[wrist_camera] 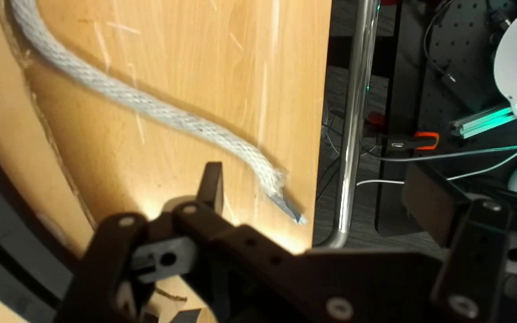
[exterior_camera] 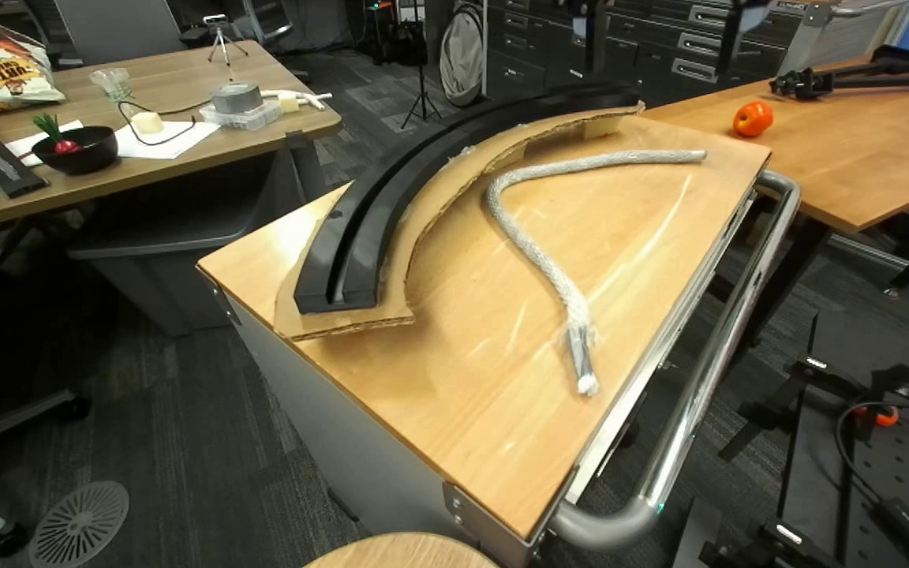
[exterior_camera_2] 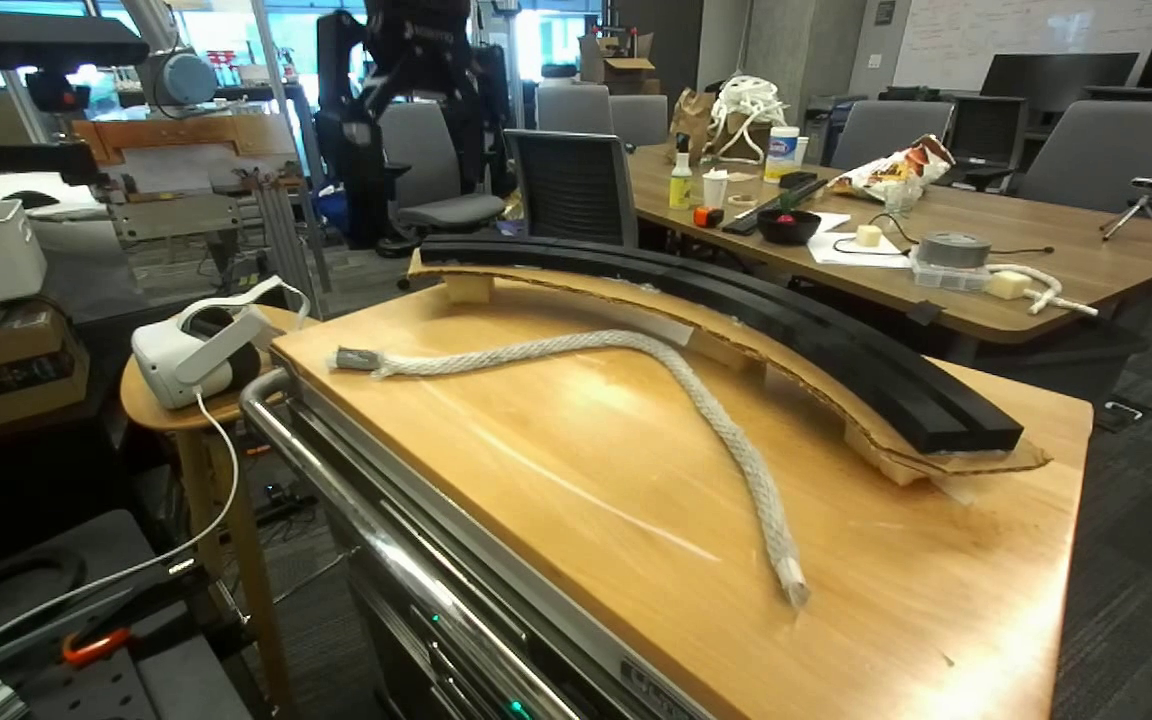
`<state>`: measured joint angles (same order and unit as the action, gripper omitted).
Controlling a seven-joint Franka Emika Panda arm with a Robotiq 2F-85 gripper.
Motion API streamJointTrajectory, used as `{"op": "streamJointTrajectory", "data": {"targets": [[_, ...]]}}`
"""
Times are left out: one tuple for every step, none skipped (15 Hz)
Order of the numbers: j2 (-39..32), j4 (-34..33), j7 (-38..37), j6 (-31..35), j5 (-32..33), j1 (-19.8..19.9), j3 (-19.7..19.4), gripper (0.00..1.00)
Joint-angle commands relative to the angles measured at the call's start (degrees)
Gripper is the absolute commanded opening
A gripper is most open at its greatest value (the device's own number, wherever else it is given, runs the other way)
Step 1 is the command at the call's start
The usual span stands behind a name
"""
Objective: Place the white rope on the curved black board
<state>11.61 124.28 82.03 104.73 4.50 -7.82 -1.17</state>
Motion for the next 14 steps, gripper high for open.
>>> {"op": "streamJointTrajectory", "data": {"targets": [[-0.75,0.56,-0.66,0.74,0.05,1.22,0.84,1.0],[-1.14,0.75,-1.25,1.11,0.19,1.34,0.86,1.0],[-1.16,0.72,-1.61,1.16,0.25,1.33,0.93,1.0],[-0.65,2.31,-1.0,3.25,-0.68,1.13,0.9,1.0],[-0.66,3.79,0.06,4.9,-1.16,1.0,0.83,1.0],[-0.56,5.7,1.67,6.66,-1.86,0.77,0.79,1.0],[-0.31,7.86,4.23,8.17,-2.6,0.49,0.77,1.0],[0.2,9.98,7.99,9.7,-4.57,0.13,0.55,1.0],[1.33,12.25,10.74,11.59,-8.21,-0.08,0.16,1.0],[2.26,14.15,13.24,12.62,-11.41,-0.13,-0.09,1.0],[3.67,16.32,13.44,14.87,-14.9,0.18,-0.32,1.0],[4.76,18.27,12.08,17.28,-17.14,0.52,-0.24,1.0],[5.46,19.45,11.7,19.07,-19.34,0.6,-0.39,1.0],[5.97,20.55,11.83,21.15,-21.56,0.52,-0.72,1.0]]}}
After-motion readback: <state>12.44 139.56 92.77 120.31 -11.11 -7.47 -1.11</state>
